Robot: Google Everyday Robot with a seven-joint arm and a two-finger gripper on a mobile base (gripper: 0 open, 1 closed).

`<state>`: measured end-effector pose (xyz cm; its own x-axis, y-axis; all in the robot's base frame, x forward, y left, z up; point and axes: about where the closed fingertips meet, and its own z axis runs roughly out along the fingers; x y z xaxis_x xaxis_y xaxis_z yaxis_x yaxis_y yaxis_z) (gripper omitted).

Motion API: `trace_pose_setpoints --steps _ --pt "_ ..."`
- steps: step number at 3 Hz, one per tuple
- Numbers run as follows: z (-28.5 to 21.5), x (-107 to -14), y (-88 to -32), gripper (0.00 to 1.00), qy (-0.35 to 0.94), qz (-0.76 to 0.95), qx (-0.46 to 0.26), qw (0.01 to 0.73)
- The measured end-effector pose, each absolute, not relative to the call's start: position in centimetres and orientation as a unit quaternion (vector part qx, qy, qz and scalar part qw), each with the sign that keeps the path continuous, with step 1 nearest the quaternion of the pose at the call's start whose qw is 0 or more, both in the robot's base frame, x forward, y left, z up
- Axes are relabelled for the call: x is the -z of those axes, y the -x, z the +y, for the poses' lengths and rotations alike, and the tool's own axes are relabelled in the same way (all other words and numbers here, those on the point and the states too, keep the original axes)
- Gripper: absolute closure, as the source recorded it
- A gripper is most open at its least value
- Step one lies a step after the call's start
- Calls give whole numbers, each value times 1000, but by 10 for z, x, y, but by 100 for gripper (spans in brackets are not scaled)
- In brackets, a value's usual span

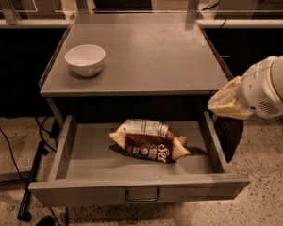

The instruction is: Pick brown chip bag from top drawer and place on counter

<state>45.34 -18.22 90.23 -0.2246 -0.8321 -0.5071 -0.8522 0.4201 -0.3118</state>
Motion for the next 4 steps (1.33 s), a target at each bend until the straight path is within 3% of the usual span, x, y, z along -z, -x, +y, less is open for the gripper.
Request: trace_pose_setpoints --steps 4 --pt "-134 -820 -487 100 550 765 -28 333"
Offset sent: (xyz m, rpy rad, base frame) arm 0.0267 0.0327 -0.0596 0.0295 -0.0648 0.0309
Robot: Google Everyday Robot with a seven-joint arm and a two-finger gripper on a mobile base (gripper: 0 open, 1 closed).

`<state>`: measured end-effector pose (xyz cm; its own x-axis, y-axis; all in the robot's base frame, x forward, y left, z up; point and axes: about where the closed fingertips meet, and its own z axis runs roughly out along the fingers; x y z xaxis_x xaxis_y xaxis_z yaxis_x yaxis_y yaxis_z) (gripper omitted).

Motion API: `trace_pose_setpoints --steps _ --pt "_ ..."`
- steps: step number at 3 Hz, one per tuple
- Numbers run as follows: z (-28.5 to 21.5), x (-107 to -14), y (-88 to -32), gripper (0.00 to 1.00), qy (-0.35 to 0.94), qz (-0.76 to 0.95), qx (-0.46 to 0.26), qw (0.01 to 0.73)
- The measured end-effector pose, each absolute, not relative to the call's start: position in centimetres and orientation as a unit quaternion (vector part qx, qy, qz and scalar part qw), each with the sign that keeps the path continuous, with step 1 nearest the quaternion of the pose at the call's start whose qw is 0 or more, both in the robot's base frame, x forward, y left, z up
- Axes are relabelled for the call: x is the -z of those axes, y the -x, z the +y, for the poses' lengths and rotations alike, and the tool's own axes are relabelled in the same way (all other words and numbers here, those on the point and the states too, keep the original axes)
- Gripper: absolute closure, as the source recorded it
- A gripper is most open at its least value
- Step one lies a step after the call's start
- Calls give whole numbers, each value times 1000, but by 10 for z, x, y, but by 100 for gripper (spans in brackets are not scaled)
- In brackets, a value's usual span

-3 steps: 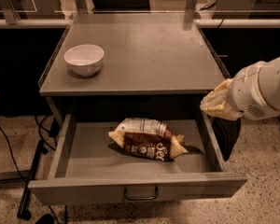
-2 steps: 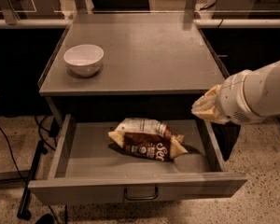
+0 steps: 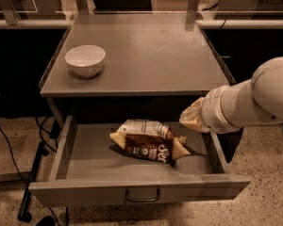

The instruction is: Pick brown chip bag from top drawer and place on counter

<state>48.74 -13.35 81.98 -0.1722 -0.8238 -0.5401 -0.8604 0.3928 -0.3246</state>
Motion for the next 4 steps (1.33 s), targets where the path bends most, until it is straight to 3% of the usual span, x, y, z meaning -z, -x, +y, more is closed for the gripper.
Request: trace_pose_setpoints --steps 3,4 --pt "-113 -770 -508 100 542 776 -41 318" --pt "-101 -755 -513 77 538 780 -52 316"
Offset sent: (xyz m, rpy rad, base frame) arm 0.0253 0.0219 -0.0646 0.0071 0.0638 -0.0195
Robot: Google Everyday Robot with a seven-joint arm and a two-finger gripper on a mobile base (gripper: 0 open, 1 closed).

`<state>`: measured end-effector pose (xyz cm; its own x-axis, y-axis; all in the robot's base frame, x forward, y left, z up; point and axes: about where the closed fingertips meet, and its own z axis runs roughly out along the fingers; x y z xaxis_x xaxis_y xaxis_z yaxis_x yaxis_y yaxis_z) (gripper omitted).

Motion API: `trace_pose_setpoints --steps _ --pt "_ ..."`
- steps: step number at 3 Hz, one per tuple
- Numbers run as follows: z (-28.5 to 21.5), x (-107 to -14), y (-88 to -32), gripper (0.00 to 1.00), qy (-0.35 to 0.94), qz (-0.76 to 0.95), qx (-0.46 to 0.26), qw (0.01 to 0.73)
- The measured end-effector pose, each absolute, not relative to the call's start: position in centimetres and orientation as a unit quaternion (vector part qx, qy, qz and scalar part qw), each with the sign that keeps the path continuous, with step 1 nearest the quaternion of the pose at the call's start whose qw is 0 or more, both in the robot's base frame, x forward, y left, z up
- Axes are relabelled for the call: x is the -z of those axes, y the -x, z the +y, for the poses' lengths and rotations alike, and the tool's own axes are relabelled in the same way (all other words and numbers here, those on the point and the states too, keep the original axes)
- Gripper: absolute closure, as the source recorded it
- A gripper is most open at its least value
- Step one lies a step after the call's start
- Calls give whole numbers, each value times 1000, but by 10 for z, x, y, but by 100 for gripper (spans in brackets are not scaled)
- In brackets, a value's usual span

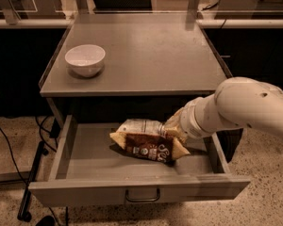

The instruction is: Pick brown chip bag from top drawer and place on counter

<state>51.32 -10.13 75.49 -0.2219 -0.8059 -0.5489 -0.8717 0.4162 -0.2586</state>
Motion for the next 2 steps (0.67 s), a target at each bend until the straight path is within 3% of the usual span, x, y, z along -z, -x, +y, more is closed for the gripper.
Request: trace_pose_setpoints --steps 2 --pt "-85 -736 -520 30 535 781 -67 314"
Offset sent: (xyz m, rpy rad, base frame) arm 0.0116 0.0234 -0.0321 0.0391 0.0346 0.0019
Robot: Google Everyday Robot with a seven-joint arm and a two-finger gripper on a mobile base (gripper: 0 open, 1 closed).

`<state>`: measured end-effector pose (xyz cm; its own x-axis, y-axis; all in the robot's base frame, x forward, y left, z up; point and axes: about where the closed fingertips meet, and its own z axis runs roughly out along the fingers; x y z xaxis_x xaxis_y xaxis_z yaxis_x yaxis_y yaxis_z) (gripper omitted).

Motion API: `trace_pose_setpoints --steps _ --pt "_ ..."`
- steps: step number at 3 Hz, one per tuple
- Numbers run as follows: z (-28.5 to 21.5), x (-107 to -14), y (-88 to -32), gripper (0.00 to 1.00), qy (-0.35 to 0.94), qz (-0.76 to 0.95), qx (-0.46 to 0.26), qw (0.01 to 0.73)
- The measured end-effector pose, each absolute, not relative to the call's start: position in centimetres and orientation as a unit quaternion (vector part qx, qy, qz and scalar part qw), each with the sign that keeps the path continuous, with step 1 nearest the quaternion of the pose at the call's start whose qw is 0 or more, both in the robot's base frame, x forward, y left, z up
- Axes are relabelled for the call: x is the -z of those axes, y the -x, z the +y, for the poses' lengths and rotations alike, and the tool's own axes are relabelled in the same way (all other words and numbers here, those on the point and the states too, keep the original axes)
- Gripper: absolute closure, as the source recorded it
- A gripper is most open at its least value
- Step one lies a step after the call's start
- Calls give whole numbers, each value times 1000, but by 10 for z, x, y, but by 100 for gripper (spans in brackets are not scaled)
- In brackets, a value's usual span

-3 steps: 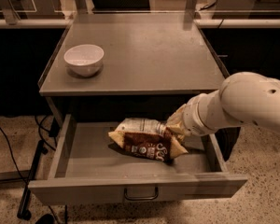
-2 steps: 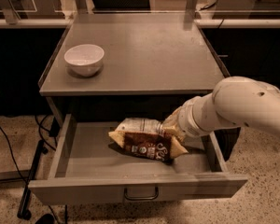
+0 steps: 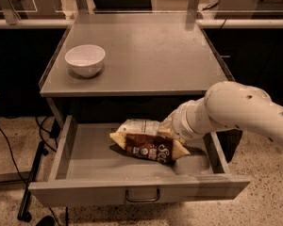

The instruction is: Pick brown chip bag from top drawer and place on counter

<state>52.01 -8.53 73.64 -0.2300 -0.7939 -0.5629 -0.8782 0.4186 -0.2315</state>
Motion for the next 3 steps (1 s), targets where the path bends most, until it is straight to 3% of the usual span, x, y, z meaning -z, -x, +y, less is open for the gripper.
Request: trace_pose_setpoints --steps 1,3 --pt "-81 -727 -522 21 533 784 -73 311" --pt "-77 -707 -527 19 529 788 -82 305"
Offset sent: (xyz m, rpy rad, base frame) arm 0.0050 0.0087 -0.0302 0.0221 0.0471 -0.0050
